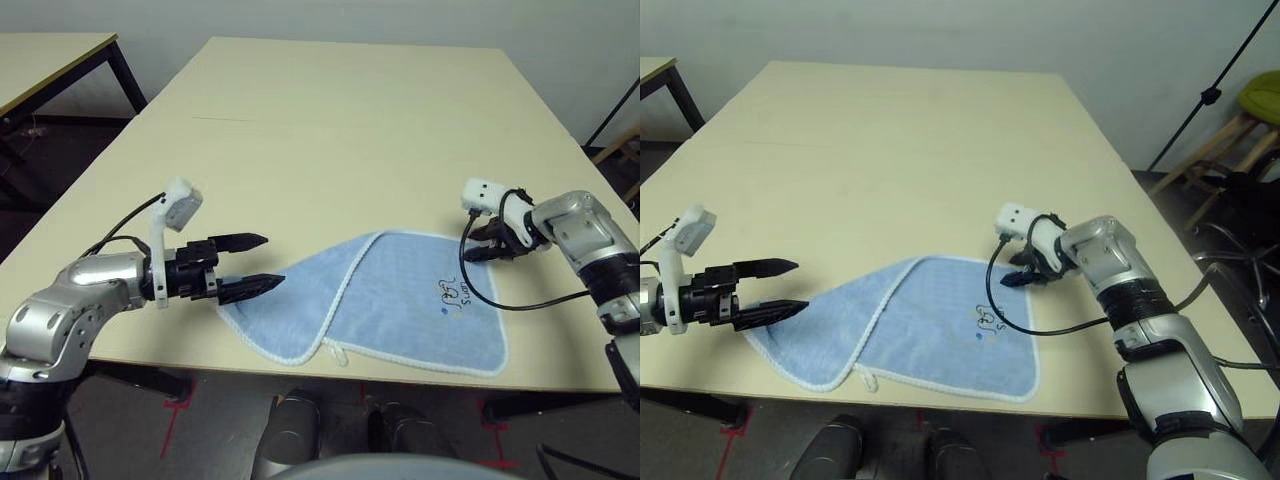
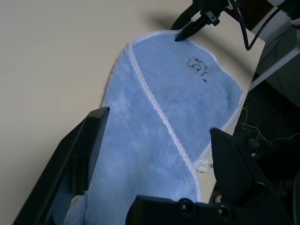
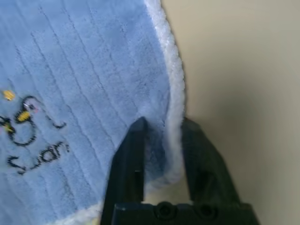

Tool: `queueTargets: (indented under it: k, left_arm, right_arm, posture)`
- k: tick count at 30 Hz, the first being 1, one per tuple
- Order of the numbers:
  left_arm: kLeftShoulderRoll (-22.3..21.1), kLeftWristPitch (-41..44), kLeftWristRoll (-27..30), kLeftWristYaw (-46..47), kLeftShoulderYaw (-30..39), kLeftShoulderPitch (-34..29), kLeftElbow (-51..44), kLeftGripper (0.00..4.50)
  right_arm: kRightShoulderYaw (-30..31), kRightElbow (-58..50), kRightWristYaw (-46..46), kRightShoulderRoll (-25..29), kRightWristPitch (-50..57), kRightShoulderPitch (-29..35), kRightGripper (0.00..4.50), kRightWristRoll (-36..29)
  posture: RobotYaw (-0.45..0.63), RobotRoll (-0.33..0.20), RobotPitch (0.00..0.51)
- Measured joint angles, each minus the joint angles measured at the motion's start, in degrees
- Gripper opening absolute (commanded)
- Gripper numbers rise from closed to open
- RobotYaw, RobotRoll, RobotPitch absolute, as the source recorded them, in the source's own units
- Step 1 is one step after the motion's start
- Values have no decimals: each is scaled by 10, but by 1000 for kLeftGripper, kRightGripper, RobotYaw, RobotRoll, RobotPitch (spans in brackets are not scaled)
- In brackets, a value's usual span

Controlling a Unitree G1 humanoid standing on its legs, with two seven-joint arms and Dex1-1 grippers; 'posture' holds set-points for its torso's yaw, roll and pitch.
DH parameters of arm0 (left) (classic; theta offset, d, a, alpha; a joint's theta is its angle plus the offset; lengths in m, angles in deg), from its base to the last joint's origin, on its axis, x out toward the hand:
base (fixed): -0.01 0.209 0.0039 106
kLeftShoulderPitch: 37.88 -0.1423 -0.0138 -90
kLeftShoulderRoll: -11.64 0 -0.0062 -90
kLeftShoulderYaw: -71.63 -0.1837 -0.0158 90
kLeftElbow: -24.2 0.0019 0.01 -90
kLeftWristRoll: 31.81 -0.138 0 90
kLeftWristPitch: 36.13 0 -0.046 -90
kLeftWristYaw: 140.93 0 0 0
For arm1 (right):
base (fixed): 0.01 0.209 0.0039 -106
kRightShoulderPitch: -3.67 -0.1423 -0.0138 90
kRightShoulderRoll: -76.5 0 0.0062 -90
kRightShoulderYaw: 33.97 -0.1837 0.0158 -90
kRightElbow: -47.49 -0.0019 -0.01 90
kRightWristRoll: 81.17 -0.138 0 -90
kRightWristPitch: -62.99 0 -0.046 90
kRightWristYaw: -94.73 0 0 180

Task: Fold the towel and set it aside.

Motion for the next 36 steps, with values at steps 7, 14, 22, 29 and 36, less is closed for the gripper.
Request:
queueTargets:
  k: [7,14,22,29,36]
  left_arm:
    - [24,-1,-34,14,-51,47,3,4500]
    - [60,12,-56,52,-87,102,3,4500]
    - [116,52,-80,101,-138,165,12,4500]
    - [165,28,-137,99,-195,239,119,4500]
    - [166,40,-173,52,-244,256,182,4500]
  right_arm:
    - [-67,65,58,-56,6,-143,15,-32]
    - [-106,221,188,-120,-134,-250,15,-30]
    - [-127,379,356,-161,-249,-320,15,-5]
    - [-127,451,445,-199,-270,-361,15,31]
    - [-123,472,467,-226,-270,-373,15,61]
  posture:
    - [158,0,119]
    - [151,0,135]
    - [148,0,83]
    - [127,0,38]
    - [69,0,49]
